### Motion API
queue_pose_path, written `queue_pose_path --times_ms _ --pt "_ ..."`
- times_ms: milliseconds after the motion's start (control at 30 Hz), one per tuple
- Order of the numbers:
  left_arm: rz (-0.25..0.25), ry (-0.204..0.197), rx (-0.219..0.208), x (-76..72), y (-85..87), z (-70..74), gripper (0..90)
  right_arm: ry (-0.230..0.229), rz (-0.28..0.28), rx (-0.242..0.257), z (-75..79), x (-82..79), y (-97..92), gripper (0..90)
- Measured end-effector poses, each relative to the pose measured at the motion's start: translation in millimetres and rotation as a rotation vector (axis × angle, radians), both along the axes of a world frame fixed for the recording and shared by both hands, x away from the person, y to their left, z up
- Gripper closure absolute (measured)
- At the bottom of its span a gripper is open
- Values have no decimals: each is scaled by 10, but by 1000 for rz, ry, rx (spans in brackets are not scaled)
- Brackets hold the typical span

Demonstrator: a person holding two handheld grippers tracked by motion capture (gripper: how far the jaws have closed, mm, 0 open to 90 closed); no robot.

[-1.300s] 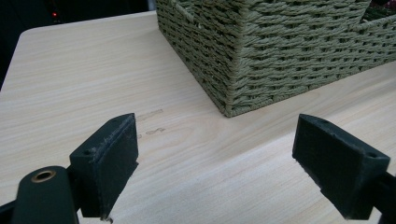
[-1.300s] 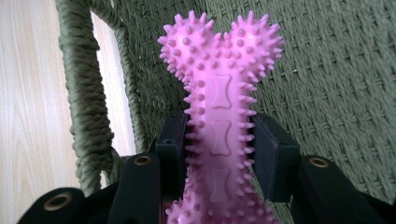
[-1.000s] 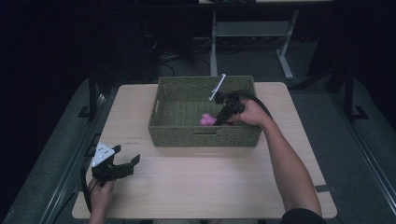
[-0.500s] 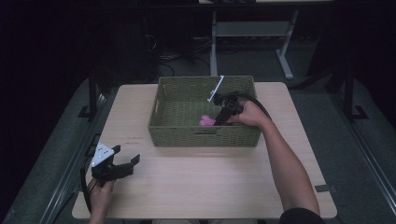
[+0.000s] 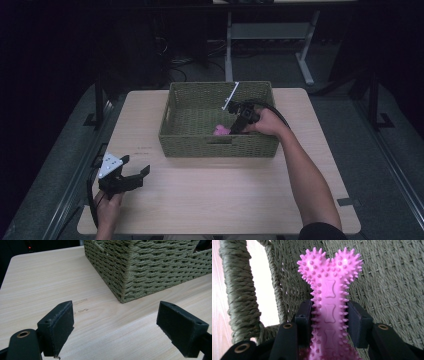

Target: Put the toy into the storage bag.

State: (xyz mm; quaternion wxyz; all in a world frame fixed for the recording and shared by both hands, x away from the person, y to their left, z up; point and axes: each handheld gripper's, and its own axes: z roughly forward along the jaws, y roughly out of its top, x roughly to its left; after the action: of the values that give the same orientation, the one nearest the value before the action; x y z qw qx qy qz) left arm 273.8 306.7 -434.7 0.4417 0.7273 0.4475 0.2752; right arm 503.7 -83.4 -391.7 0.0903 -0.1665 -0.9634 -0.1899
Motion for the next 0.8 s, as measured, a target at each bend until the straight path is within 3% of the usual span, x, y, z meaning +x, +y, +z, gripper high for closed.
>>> queue_pose_path --times_ms 400,567,800 --pt "-3 -3 1 -3 -2 1 139 1 -14 -15 -23 15 8 562" --pt "-2 -2 2 -4 -2 2 139 4 -32 27 20 25 -5 571" --pt "-5 -4 1 -7 -4 4 139 -17 -43 27 87 0 -43 557"
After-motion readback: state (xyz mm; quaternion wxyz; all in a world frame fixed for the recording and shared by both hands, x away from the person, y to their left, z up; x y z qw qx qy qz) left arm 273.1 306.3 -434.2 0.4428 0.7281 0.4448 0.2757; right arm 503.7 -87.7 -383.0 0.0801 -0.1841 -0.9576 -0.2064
